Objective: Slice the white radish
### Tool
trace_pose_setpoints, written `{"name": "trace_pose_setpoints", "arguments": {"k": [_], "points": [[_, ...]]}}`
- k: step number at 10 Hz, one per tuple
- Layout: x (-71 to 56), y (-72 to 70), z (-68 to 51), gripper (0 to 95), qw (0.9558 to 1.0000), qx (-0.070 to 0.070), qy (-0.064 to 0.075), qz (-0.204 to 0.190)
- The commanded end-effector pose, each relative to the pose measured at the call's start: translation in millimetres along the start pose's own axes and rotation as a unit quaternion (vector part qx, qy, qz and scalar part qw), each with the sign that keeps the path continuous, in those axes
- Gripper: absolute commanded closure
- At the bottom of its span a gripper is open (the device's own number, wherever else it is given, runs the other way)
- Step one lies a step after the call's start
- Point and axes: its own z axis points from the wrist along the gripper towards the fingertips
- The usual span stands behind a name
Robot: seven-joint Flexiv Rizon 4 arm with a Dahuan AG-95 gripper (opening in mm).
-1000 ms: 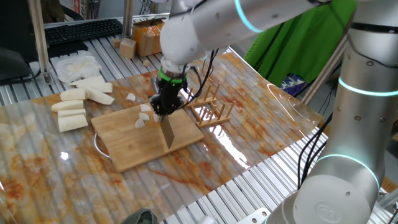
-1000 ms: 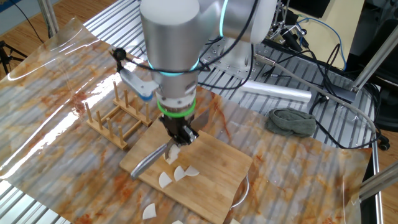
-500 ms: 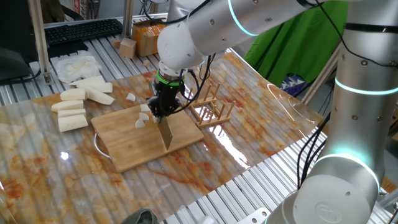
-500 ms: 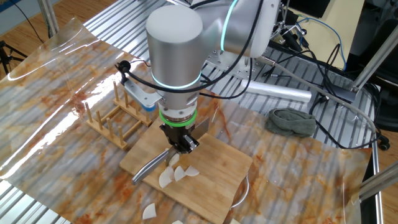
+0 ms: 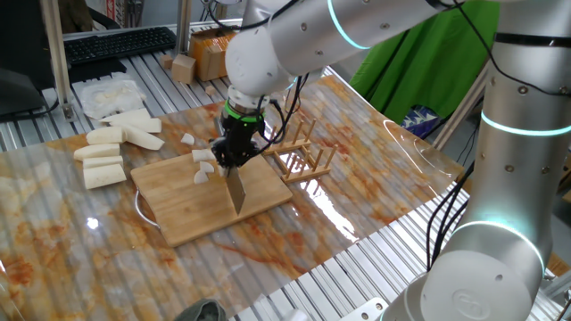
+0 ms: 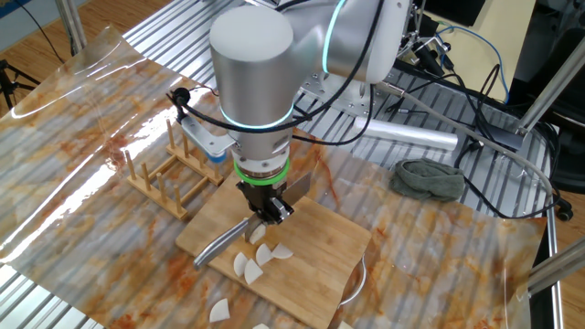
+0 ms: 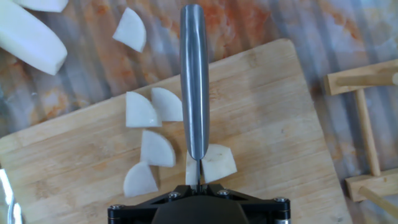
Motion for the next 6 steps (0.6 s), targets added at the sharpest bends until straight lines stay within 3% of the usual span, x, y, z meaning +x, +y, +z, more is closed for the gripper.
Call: {"name": "trace_pose_setpoints", "arguments": {"k": [1, 6], "points": [[-0.5, -0.5, -2.2, 95.0, 1.0, -0.002, -0.004, -0.003], [5.7, 2.6, -25.0, 95.0, 1.0, 0.0, 0.006, -0.002]]}}
